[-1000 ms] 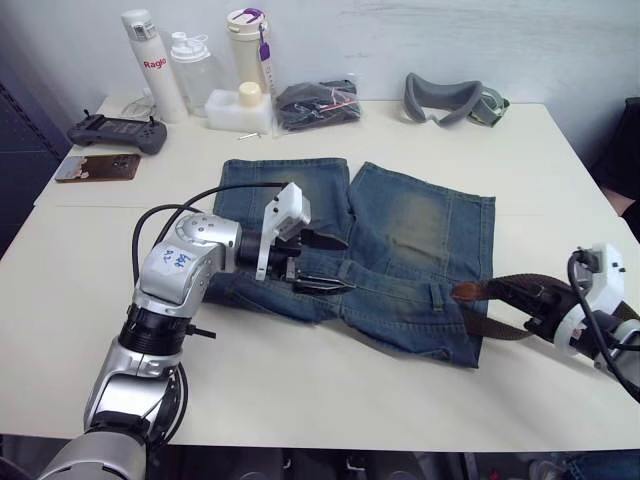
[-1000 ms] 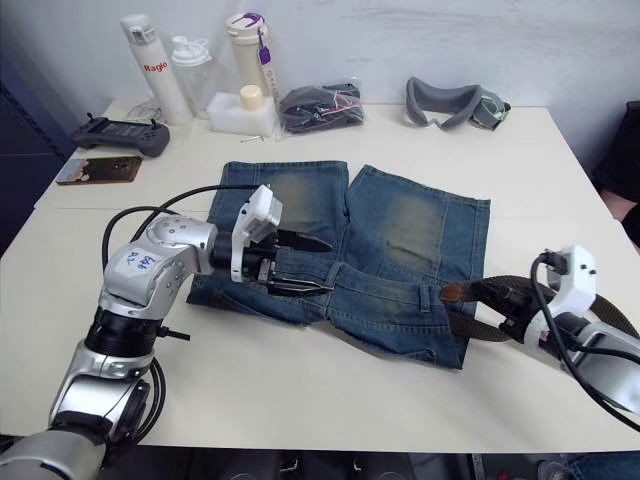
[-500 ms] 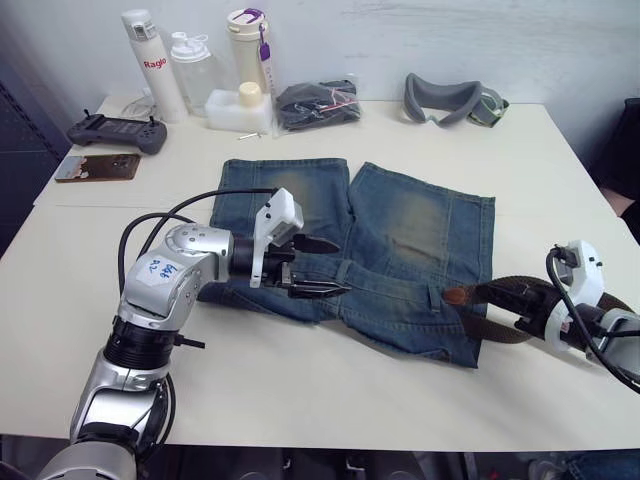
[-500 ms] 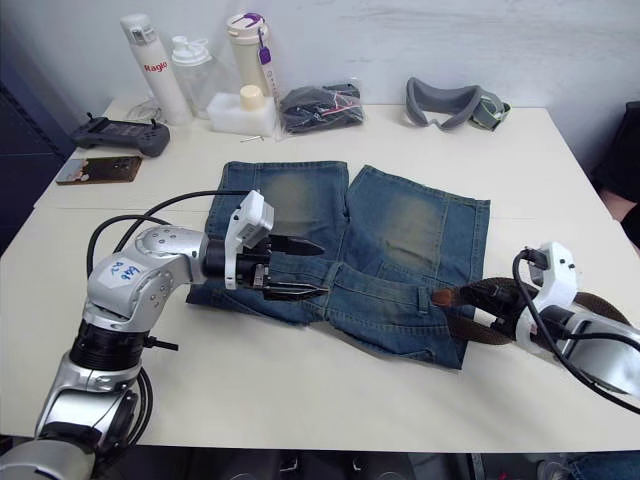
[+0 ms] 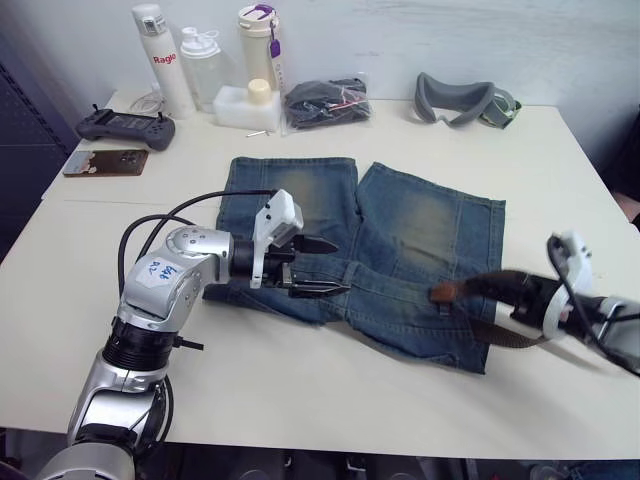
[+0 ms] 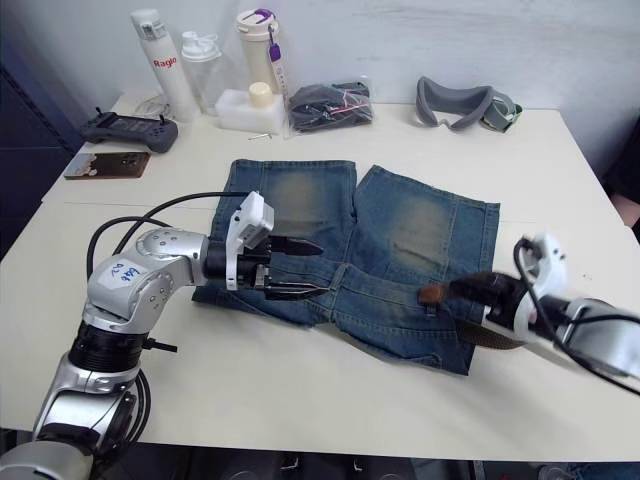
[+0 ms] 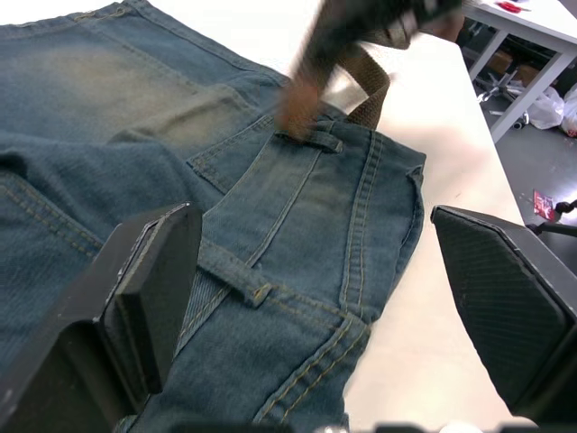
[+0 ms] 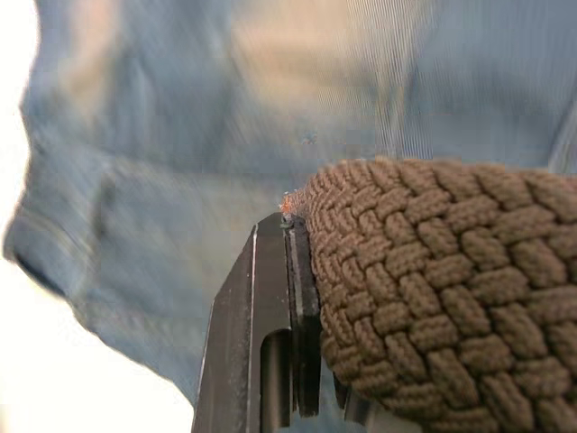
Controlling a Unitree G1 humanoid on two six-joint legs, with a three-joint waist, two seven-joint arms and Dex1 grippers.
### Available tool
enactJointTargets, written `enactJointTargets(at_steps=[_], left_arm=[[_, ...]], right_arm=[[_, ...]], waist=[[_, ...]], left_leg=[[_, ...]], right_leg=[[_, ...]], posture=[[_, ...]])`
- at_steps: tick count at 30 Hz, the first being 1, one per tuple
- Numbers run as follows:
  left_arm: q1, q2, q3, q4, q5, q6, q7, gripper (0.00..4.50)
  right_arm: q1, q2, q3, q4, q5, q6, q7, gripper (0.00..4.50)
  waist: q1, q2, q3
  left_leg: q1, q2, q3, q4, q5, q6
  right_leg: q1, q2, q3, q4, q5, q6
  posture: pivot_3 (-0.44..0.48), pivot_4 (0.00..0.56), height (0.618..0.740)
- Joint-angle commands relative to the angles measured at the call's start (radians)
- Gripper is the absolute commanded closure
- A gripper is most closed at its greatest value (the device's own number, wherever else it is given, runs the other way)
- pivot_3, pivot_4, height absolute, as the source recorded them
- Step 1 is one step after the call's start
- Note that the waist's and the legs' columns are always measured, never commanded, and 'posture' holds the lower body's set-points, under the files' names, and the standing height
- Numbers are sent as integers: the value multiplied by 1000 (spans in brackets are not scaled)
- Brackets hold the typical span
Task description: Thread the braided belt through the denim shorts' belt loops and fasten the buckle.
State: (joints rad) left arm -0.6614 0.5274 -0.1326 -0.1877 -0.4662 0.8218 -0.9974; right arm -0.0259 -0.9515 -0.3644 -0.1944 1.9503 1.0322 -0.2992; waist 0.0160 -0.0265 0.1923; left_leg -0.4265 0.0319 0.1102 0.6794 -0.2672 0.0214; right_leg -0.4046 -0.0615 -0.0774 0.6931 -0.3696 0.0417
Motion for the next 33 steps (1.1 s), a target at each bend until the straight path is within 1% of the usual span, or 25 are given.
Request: enactJointTargets(at_steps=[1,5,8,22,29,33], left_arm=[[-8,10,0,-33,-12,-22,-7,59],[-1,10,2,-40,-19,-20,-3,59],[1,8,2,-41,-20,-19,0,59],[11,12,0,-42,-20,-24,-5,59],[10,-1,-9,-32,-16,-30,-3,59],[10,-7,-12,-31,-18,-29,1,59]], right_arm=[[-2,14,-65,-3,22,9,-1,4500],[-20,44,-114,38,22,17,-10,4500],[-22,35,-136,57,22,41,-10,4500],[7,5,-183,81,22,68,-20,4500],[18,-7,-202,80,22,74,-15,4500],[24,8,-177,64,22,76,-14,4500]], waist=[[-2,0,0],[-3,0,0],[-2,0,0],[-1,0,0],[-1,0,0],[-1,0,0]], left_leg=[[0,0,0,0,0,0],[0,0,0,0,0,0],[0,0,0,0,0,-1],[0,0,0,0,0,0],[0,0,0,0,0,0],[-1,0,0,0,0,0]], right_leg=[[0,0,0,0,0,0],[0,0,0,1,1,1],[0,0,0,1,1,0],[-1,0,0,1,1,1],[-1,0,0,1,1,1],[-2,0,0,0,1,1]], posture=[[0,150,683],[0,150,683],[0,150,683],[0,150,683],[0,150,683],[0,150,683]])
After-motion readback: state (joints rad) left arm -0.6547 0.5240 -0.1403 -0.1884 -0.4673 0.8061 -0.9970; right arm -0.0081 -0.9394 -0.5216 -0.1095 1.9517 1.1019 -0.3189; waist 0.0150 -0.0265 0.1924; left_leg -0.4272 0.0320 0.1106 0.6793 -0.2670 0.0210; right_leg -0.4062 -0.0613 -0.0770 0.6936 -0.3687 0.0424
